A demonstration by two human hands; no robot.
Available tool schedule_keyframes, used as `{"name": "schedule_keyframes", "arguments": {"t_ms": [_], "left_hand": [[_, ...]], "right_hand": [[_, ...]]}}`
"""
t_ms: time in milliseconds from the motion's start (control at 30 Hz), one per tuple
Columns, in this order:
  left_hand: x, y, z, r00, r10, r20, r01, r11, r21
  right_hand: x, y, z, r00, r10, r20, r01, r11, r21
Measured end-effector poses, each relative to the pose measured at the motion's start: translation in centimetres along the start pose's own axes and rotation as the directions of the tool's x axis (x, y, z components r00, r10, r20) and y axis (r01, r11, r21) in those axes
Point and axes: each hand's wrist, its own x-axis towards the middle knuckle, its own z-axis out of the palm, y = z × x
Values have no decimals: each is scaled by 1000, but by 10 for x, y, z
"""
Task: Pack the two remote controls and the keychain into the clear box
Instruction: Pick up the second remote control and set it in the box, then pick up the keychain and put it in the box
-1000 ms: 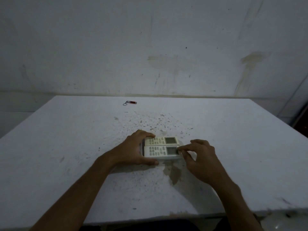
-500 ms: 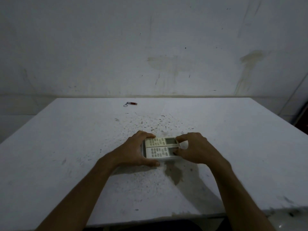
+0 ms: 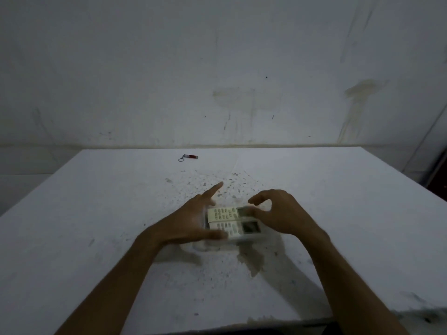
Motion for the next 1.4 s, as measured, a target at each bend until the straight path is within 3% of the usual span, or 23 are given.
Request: {"name": "schedule_keyframes", "arguments": {"t_ms": [133,233,367,433,500,567,667,733,800,967,1100,1233,1400], "left_hand": [[11,-8,-25,986,-111,-123,96,988,-122],[28,-22,-35,964,-176,-200,165,984,-72],[69,-41,-49,920,-180,-347,200,980,21],[92,-53,-59,855,-192,-482,244,969,45],[117,-68,-69,761,-203,-616,325,941,92],[140,-84,-79,716,-148,-682,342,926,159],[171,-108,-97,780,-76,-621,345,881,324],[187,-121,-107,840,-150,-521,398,825,402],[199,-132,-110,853,-217,-474,431,805,408],[206,-146,-105,749,-193,-634,434,866,249],[196,-136,-100,705,-205,-679,418,893,165],[186,-109,-87,661,-316,-681,246,948,-201],[153,-46,-70,676,-321,-663,56,920,-388]], "right_hand": [[49,-5,-14,998,-48,-46,57,973,223],[95,8,-9,999,-43,-10,44,964,261],[141,29,13,995,-82,60,81,997,18],[156,36,27,996,-43,75,53,989,-137],[162,42,39,999,-25,44,34,977,-209],[164,48,50,999,-30,32,37,969,-246],[167,59,60,998,-66,1,63,957,-284],[172,61,63,996,-85,-17,76,948,-308],[176,63,63,995,-97,-24,84,941,-328],[180,67,65,996,-92,-5,86,946,-313],[180,67,63,995,-103,-16,94,951,-293],[181,65,60,997,-74,-37,64,970,-234],[171,55,40,992,-79,-103,77,997,-28]]}}
